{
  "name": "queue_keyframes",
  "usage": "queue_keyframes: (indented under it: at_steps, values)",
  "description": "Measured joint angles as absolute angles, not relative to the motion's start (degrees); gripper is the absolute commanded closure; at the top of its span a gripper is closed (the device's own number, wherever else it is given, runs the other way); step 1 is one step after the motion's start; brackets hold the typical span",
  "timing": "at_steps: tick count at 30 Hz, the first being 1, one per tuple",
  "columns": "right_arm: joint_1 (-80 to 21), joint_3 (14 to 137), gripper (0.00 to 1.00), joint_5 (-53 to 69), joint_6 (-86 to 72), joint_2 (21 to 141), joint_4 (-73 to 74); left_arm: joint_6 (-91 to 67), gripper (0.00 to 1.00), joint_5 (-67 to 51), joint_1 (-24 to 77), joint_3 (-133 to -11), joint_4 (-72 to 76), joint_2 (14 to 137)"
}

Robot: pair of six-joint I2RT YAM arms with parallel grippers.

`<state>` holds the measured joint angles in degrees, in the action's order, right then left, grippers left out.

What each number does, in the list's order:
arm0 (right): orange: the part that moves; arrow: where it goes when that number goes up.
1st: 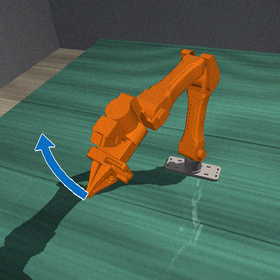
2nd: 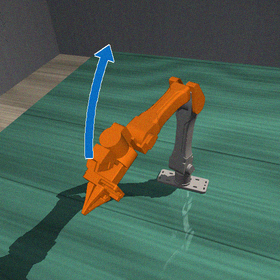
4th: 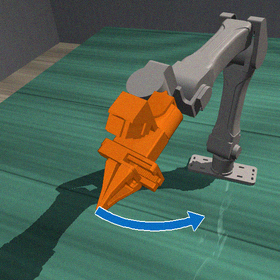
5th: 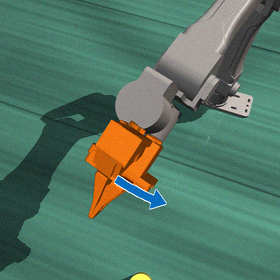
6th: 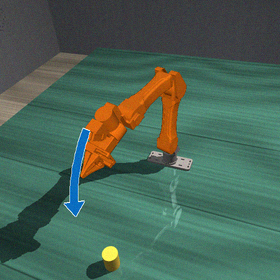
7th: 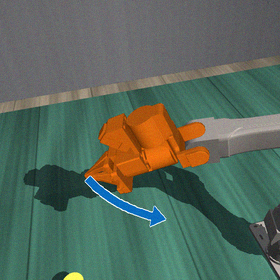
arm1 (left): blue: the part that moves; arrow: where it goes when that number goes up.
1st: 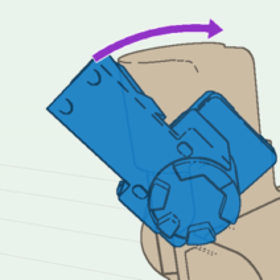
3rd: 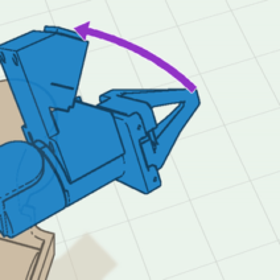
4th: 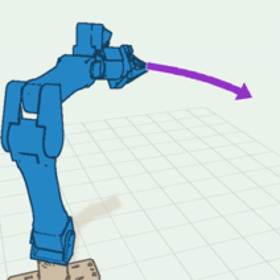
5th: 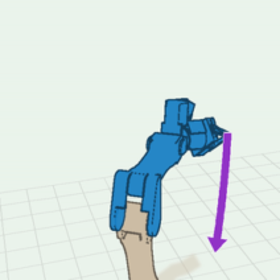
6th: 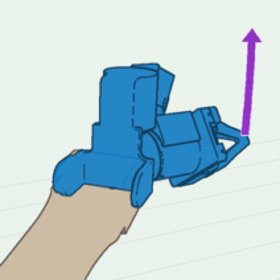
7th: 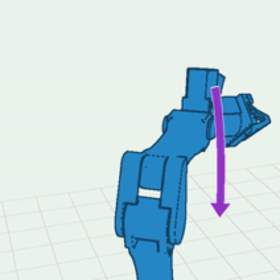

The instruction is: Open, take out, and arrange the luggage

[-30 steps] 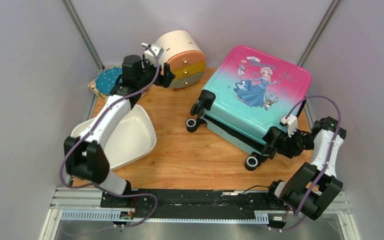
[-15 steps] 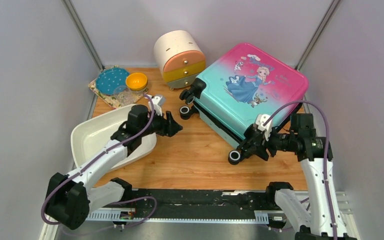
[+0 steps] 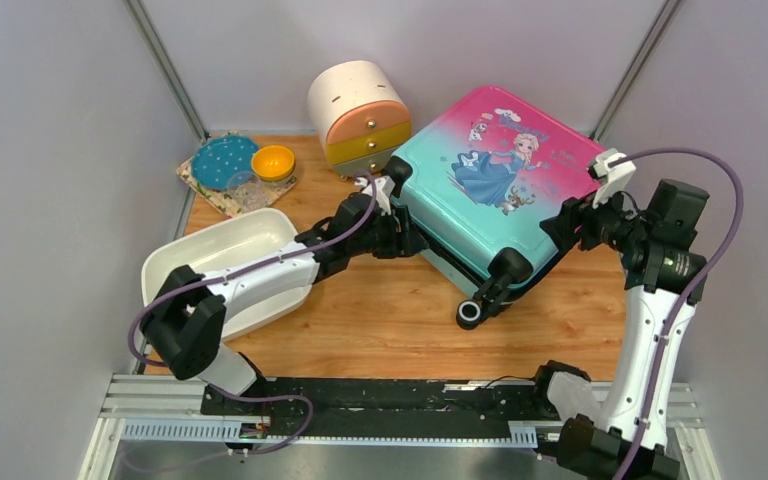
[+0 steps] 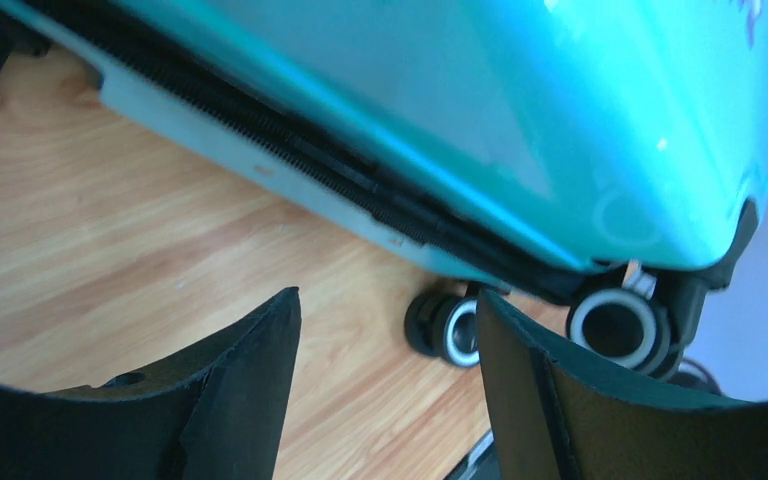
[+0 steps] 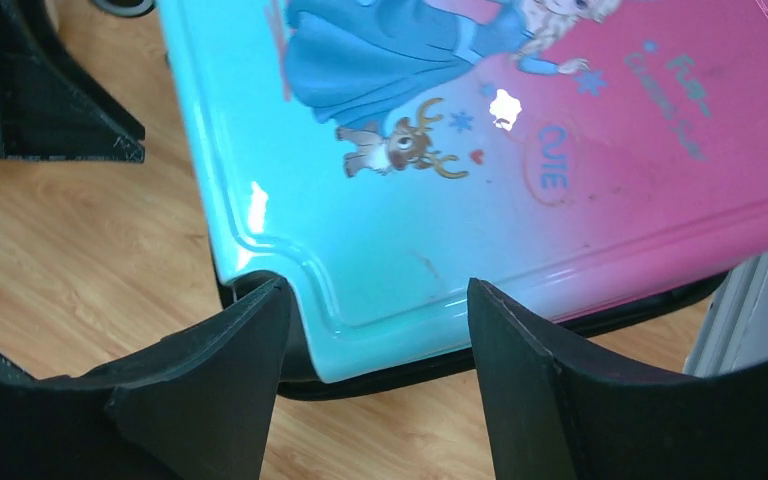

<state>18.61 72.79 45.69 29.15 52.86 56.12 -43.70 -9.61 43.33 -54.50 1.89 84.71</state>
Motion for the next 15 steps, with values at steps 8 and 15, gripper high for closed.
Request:
queue_keyframes:
  at_steps: [8,15]
  values:
    - [28.4,72.8,0.31,48.2,22.0,58.7,51.3,-50.8,0.37,3.3,47.9,-68.7,-6.5,95.2]
    - [33.4,72.8,0.3,51.6,20.8,59.1,49.5,-54.5,0.43,8.3,49.6,-71.8,-11.6,100.5]
